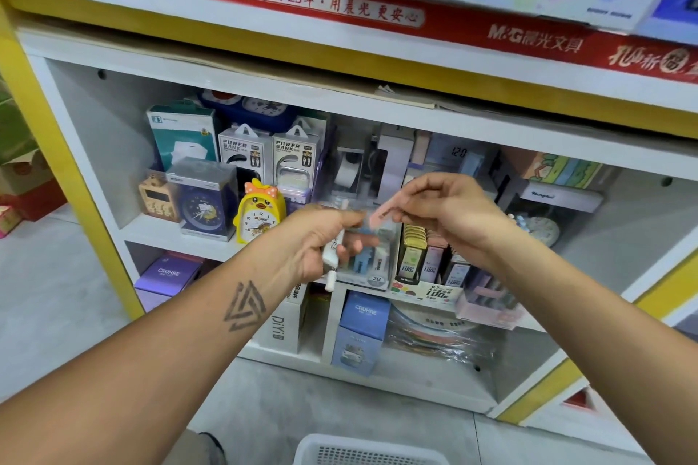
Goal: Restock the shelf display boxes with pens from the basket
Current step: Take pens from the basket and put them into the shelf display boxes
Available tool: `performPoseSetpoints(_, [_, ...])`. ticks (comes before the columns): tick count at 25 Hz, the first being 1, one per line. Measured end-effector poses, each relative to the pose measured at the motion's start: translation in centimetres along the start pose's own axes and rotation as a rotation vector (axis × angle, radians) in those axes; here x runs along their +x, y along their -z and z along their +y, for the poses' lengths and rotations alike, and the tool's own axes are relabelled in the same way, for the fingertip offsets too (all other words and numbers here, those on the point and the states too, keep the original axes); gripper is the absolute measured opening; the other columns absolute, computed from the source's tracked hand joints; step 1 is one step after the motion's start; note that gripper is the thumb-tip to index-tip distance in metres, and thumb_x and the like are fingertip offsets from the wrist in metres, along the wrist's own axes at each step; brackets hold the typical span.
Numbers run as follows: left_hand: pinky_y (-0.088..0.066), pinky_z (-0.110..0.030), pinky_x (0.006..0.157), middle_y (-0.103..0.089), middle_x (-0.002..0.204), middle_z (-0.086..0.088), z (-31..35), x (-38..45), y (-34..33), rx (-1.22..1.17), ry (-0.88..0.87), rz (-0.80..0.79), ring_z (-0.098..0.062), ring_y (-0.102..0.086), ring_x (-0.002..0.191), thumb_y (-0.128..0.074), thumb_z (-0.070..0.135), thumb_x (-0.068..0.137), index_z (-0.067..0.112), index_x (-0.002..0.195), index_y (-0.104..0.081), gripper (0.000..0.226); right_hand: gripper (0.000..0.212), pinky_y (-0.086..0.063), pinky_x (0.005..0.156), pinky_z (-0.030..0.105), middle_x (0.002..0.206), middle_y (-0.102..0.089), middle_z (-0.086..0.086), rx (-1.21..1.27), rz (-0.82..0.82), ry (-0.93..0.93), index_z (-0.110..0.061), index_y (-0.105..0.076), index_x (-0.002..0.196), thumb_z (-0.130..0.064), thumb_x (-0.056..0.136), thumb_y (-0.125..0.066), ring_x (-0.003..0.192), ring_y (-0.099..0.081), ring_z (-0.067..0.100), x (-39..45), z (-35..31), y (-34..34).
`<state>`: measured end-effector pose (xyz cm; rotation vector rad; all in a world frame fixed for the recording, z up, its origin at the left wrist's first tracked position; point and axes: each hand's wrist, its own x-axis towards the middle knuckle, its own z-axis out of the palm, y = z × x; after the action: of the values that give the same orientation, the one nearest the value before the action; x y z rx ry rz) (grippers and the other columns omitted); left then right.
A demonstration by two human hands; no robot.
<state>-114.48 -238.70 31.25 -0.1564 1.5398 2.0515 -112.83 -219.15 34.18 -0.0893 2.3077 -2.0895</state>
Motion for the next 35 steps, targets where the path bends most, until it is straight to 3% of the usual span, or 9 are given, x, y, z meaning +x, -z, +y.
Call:
performPoseSetpoints(3, [-0.029,-0.013,0.028,-0.07,0.092,-0.024,0.1,0.7,0.1,0.005,-0.035,0.064,-0.008,-0.044,0.033,-0.064,0.009,0.092,-0.003,0.115,-0.062,0.026,0.016,-0.058,0.081,0.029,0.097,-0.075,0.019,-0.241,-0.131,0.107,0.001,-0.07,0.091,0.0,0.078,-0.081,0.088,-0.074,0.026,-1.1,0.5,-0.5])
performPoseSetpoints(10, [-0.029,-0.013,0.031,-0.069,0.073,-0.016,-0.1,1.1,1.2,0.038,-0.156,0.151,-0.011,-0.045,0.037,-0.076,-0.007,0.075,-0.007,0.103,-0.065,0.031,0.011,-0.058,0.089,0.028,0.106,-0.066,0.015,-0.484,-0.257,0.238,0.007,-0.074,0.087,0.008,0.077,-0.079,0.09,-0.07,0.021,-1.6,0.6,-1.7])
performPoseSetpoints(14, [-0.029,-0.016,0.032,-0.072,0.073,-0.018,0.1,0.8,1.5,0.087,-0.189,0.169,-0.012,-0.048,0.038,-0.079,-0.009,0.07,-0.001,0.09,-0.067,0.025,0.015,-0.06,0.07,0.034,0.097,-0.073,0.013,-0.414,-0.071,0.157,-0.005,-0.072,0.097,0.006,0.088,-0.069,0.078,-0.074,0.019,-0.4,0.2,-1.8])
performPoseSetpoints(17, [-0.03,-0.016,0.031,-0.072,0.071,-0.017,0.2,0.5,1.6,0.059,-0.153,0.113,-0.011,-0.048,0.037,-0.076,-0.011,0.073,0.0,0.086,-0.069,0.018,0.039,-0.058,0.085,0.027,0.118,-0.072,-0.002,-0.364,-0.208,0.143,-0.017,-0.069,0.118,0.009,0.089,-0.065,0.102,-0.071,0.013,0.4,0.1,-1.5])
performPoseSetpoints(21, [-0.029,-0.014,0.029,-0.066,0.068,-0.016,0.4,0.2,2.1,0.048,-0.076,0.054,-0.009,-0.046,0.036,-0.068,-0.01,0.081,-0.008,0.099,-0.066,0.019,0.017,-0.058,0.087,0.027,0.104,-0.076,0.003,-0.329,-0.253,0.165,-0.013,-0.078,0.099,-0.004,0.085,-0.074,0.097,-0.07,0.018,0.5,-0.1,-1.1])
performPoseSetpoints(24, [-0.03,-0.015,0.03,-0.061,0.071,-0.015,0.6,-0.1,2.5,0.06,-0.005,0.079,-0.01,-0.046,0.039,-0.059,-0.003,0.087,-0.004,0.096,-0.06,0.009,0.007,-0.054,0.069,0.023,0.087,-0.074,-0.002,-0.726,-0.139,0.129,-0.024,-0.078,0.092,-0.022,0.086,-0.078,0.082,-0.067,0.015,1.1,-0.4,-0.3])
performPoseSetpoints(27, [-0.038,-0.019,0.036,-0.055,0.075,-0.015,0.9,-0.8,2.7,-0.076,0.059,0.018,-0.015,-0.047,0.054,-0.044,-0.003,0.086,0.002,0.088,-0.051,0.009,0.01,-0.048,0.066,0.023,0.093,-0.066,-0.004,-1.287,-0.11,0.136,-0.024,-0.07,0.1,-0.025,0.09,-0.073,0.081,-0.062,0.012,2.1,0.8,-0.8])
performPoseSetpoints(31, [-0.051,-0.027,0.051,-0.064,0.087,-0.02,0.9,-1.0,2.6,-0.105,0.027,0.0,-0.022,-0.064,0.068,-0.039,-0.008,0.093,-0.003,0.106,-0.05,0.018,0.006,-0.056,0.078,0.041,0.096,-0.065,0.005,-1.466,-0.178,0.209,-0.015,-0.065,0.095,-0.013,0.095,-0.059,0.085,-0.062,0.025,1.9,4.0,-2.1])
performPoseSetpoints(35, [-0.06,-0.033,0.071,-0.074,0.094,-0.022,0.9,-1.0,2.6,-0.131,0.043,-0.061,-0.025,-0.074,0.084,-0.038,-0.009,0.098,-0.01,0.115,-0.051,0.021,0.008,-0.054,0.077,0.038,0.094,-0.068,0.002,-1.416,-0.248,0.279,-0.019,-0.068,0.097,-0.016,0.094,-0.061,0.085,-0.063,0.022,1.4,5.4,-2.3])
